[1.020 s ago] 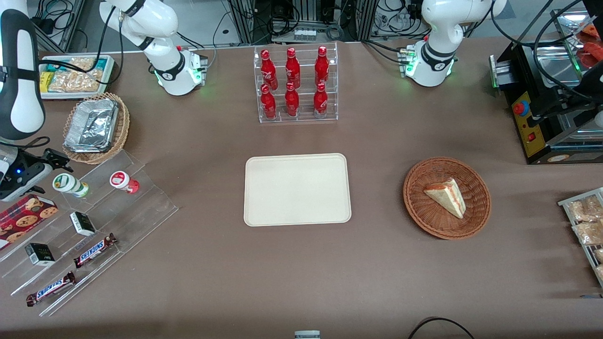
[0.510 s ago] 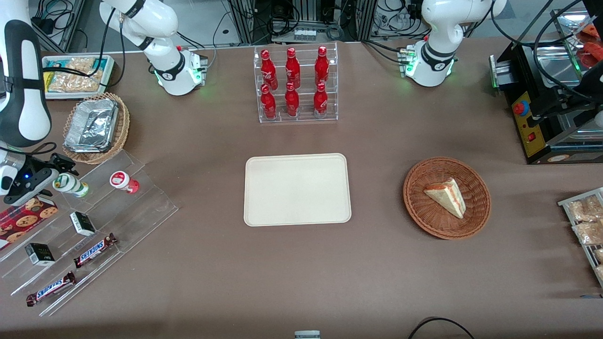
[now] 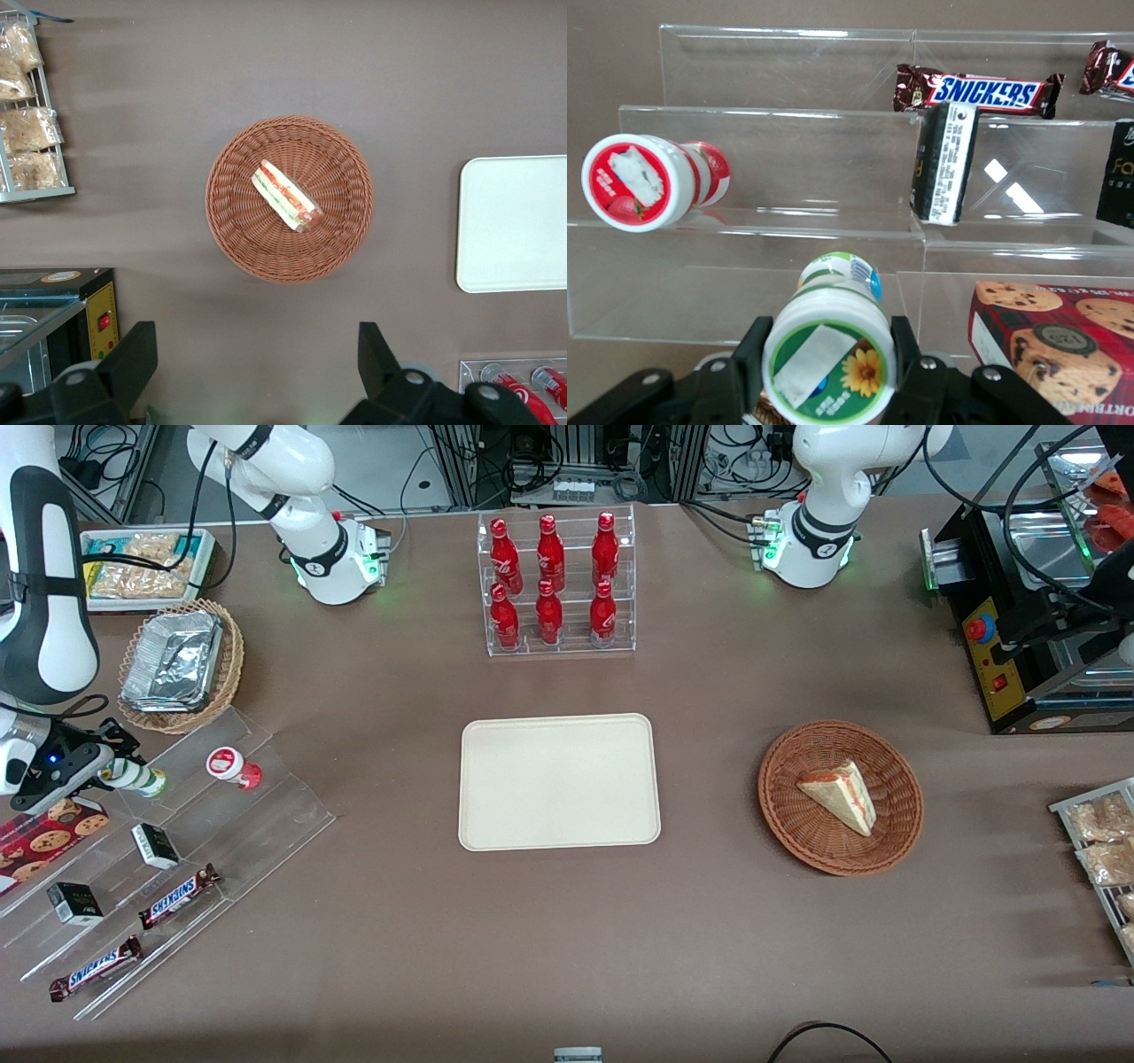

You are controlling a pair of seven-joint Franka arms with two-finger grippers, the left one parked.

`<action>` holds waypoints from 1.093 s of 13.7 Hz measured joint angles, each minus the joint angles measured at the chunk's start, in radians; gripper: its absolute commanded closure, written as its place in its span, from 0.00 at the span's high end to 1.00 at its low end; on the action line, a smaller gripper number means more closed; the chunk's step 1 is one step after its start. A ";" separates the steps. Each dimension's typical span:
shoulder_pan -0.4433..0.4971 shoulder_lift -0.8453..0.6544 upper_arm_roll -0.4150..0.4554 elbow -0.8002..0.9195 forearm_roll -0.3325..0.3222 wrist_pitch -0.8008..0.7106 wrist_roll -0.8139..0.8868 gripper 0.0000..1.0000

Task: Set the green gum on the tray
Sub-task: 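Close the right gripper around the green-and-white gum bottle, then lift the gum bottle and carry it over the cream tray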

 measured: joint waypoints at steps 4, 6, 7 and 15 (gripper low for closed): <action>0.013 -0.011 0.010 0.083 0.000 -0.087 0.004 0.00; 0.044 -0.015 0.012 0.132 0.001 -0.151 0.045 0.00; 0.068 -0.015 0.012 0.153 0.001 -0.185 0.081 0.00; 0.332 -0.015 0.018 0.213 0.001 -0.309 0.549 0.00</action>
